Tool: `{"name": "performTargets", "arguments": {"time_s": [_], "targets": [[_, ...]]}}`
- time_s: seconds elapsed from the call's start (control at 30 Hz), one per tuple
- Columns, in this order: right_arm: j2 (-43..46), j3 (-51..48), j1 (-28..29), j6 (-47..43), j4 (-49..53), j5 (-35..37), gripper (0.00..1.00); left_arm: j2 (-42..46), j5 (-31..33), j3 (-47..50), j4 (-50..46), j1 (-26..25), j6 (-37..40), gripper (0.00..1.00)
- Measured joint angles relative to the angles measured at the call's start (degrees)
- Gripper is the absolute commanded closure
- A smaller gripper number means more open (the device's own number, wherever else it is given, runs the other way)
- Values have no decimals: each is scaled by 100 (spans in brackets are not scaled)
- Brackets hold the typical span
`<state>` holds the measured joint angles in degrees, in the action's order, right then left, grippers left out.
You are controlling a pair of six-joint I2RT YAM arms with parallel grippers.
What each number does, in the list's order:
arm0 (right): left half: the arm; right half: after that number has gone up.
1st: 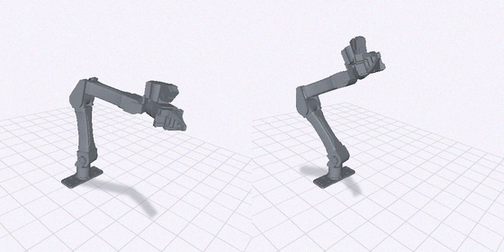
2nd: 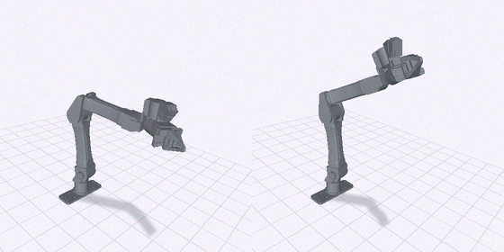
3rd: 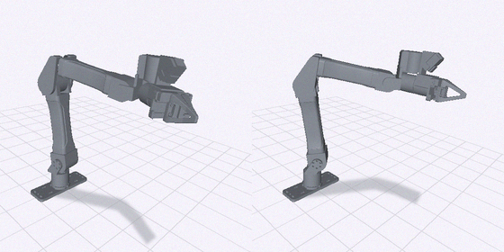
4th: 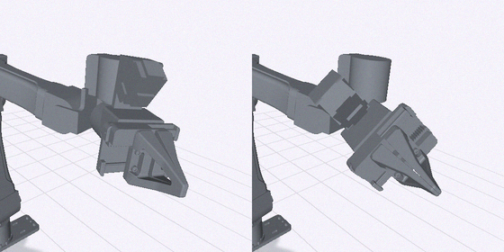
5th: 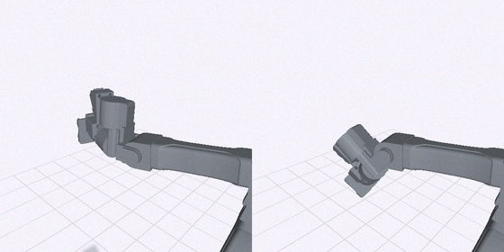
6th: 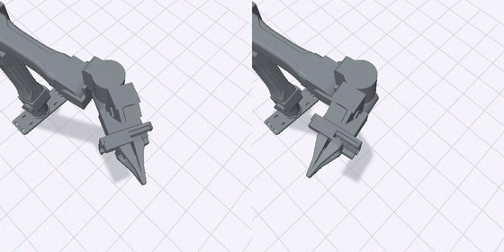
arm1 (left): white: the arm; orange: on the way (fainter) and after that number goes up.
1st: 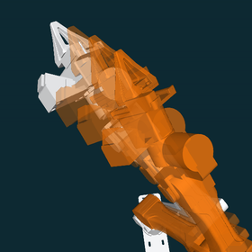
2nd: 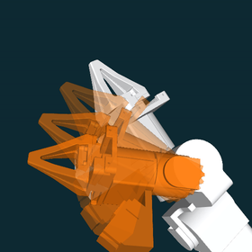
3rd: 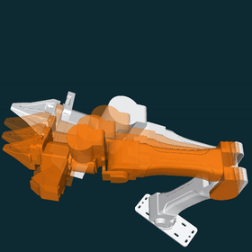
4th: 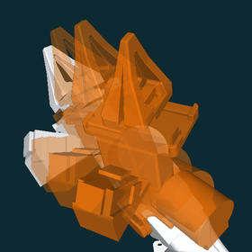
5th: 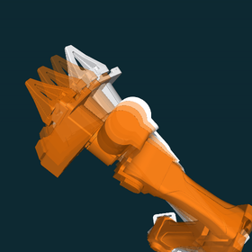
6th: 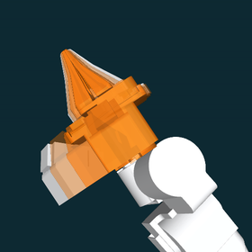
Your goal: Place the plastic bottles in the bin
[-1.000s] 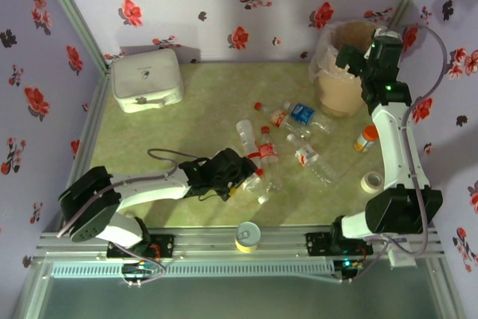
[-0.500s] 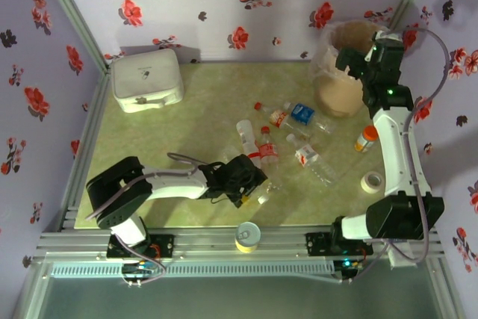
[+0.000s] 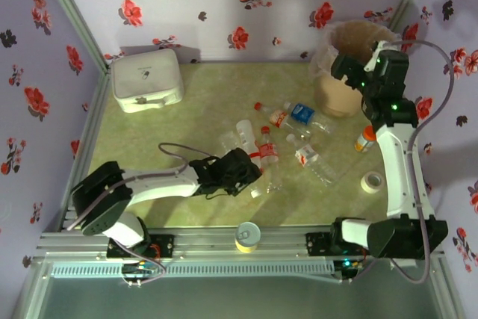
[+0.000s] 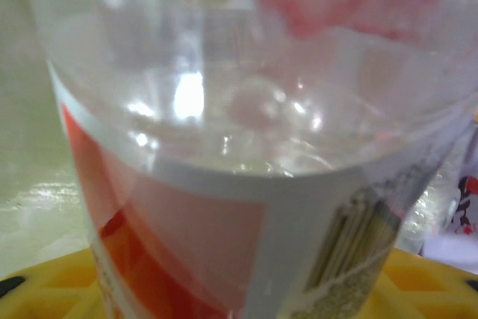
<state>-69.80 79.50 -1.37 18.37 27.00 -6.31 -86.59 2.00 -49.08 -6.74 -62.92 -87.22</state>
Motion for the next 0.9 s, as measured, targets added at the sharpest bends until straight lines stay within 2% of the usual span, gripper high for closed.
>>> {"name": "performTargets", "arguments": {"time_s": [0.1, 0.23, 0.4, 0.57, 0.77, 0.9], "targets": [[302, -192, 170, 179, 116, -623, 4, 365, 61, -94, -208, 201, 922, 44], [358, -376, 612, 337, 153, -1725, 5, 673, -42, -446, -457, 595, 2590, 48], [57, -713, 1300, 564, 68, -2715, 7, 802, -846, -634, -457, 1316, 4280, 56], [-328, -715, 1902, 570, -61, -3106, 6, 726, -1620, -636, -487, 1751, 5136, 59], [-1054, -400, 2468, 487, -144, -3073, 5, 411, -2347, -643, -402, 1755, 5574, 59], [-1373, -393, 2712, 479, -175, -3025, 9, 391, -2527, -643, -289, 1755, 5637, 59]]}}
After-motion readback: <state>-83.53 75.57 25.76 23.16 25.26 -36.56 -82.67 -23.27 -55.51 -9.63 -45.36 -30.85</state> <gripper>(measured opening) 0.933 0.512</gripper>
